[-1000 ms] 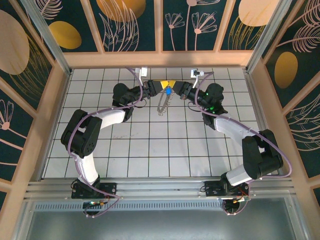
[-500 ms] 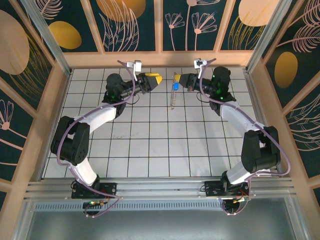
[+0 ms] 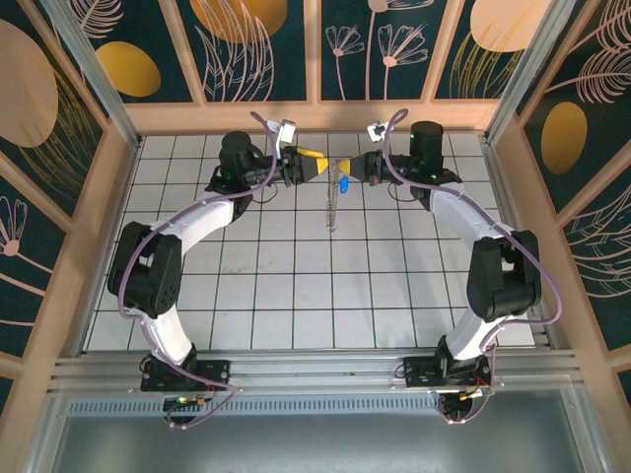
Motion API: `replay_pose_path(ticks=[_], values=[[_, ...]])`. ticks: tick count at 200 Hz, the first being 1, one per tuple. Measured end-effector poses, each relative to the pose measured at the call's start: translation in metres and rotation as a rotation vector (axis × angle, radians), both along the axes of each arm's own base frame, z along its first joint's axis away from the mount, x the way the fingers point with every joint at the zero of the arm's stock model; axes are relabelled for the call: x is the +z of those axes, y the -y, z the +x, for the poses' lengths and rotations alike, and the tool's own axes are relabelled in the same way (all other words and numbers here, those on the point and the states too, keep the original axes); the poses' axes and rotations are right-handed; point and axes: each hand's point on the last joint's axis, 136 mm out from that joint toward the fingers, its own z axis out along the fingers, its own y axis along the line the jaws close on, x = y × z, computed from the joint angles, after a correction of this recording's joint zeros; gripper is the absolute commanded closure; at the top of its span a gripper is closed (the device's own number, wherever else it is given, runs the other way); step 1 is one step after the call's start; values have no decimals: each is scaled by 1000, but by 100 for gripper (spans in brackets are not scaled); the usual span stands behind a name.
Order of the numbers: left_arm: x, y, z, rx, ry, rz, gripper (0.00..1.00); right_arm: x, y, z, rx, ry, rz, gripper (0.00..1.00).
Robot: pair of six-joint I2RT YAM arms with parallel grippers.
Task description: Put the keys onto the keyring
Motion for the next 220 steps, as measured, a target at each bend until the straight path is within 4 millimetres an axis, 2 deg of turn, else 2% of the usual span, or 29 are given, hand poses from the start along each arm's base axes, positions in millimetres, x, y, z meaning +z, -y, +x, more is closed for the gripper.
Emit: replay_pose_path(ticks=[76,113,172,220], values=[[-11,5,-1,-53,-52,-15,58,16,-5,-9,60,2,91,100],[-4,6,-2,-69,-56,-54,60,22,-12,-13,79,15,108,100],[16,5,-9,-99,-24,-116,63,12,-18,-10,87,-18,109,100],[15,4,-13,-113,-30,-122,65,10,-18,-9,86,-18,111,100]])
